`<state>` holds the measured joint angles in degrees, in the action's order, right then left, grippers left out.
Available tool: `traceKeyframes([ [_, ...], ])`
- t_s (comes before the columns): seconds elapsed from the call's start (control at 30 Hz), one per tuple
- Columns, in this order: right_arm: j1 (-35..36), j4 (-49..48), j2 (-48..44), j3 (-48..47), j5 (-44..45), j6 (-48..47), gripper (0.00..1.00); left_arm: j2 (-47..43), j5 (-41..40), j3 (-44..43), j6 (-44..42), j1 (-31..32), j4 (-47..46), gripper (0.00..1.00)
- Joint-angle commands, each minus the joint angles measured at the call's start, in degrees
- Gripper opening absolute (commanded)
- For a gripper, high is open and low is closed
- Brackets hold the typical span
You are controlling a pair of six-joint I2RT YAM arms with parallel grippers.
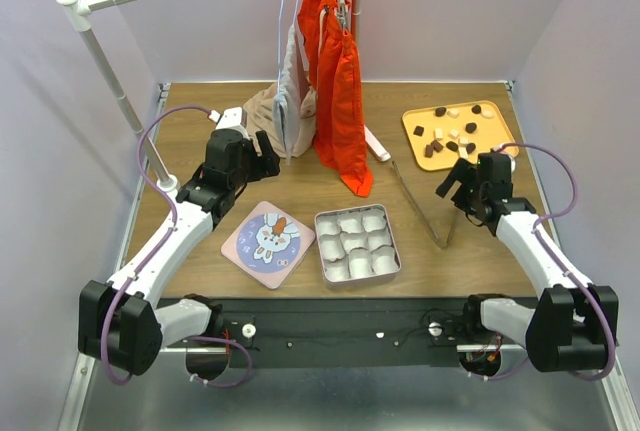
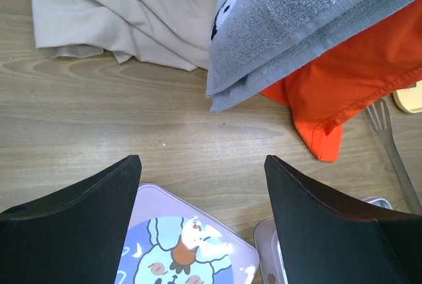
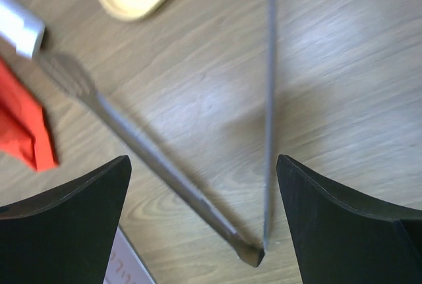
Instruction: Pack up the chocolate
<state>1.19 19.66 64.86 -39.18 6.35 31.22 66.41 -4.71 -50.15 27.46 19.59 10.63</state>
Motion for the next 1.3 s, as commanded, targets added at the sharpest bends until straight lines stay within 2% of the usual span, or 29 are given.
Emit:
traceKeyframes([
  [0.0,0.1,-1.5,0.4,3.4,-8.8,-3.4,1.0,-2.0,-0.6,0.8,-0.5,-0.3,1.0,0.86],
  [0.1,0.1,-1.6,-0.1,4.3,-9.8,-2.7,1.0,-2.3,-0.3,0.9,-0.2,-0.3,1.0,0.86],
  [0.23,0.2,5.4,5.3,0.4,-8.5,-1.2,1.0,-2.4,0.1,0.9,0.0,-0.3,1.2,0.86],
  [0.47,0.1,6.7,8.7,-1.1,2.5,3.5,1.0,-2.9,0.9,1.2,0.9,-0.3,1.1,0.86],
  [0.53,0.1,6.6,8.9,-2.3,4.3,4.1,0.97,-3.2,1.1,1.5,1.1,-0.3,1.0,0.86],
  [0.63,0.1,5.9,10.9,-3.8,7.9,3.6,0.85,-3.4,1.2,1.5,1.1,-0.3,1.1,0.85],
  [0.73,0.1,4.5,15.4,-4.5,8.5,2.4,0.62,-3.3,1.5,1.3,1.1,-0.3,1.1,0.86],
  [0.77,0.1,4.1,16.3,-4.5,7.8,2.4,0.51,-3.3,1.6,1.2,0.9,-0.3,1.0,0.85],
  [0.87,0.1,2.5,17.6,-3.3,7.4,3.1,0.33,-3.5,1.0,0.9,0.7,-0.3,1.2,0.85],
  [0.93,0.1,2.1,17.2,-2.6,7.5,3.3,0.3,-3.5,1.1,0.7,0.5,-0.3,1.3,0.85],
  [0.97,0.1,2.1,17.0,-2.2,7.9,3.4,0.23,-3.6,1.2,0.6,0.5,-0.3,1.2,0.85],
  [1.13,0.1,2.4,12.5,-1.3,8.2,4.5,0.01,-3.3,0.7,0.4,0.7,-0.3,1.5,0.85],
  [1.27,0.1,2.7,5.6,-0.5,7.9,7.5,0.01,-3.7,0.8,0.8,1.2,-0.3,1.1,0.85],
])
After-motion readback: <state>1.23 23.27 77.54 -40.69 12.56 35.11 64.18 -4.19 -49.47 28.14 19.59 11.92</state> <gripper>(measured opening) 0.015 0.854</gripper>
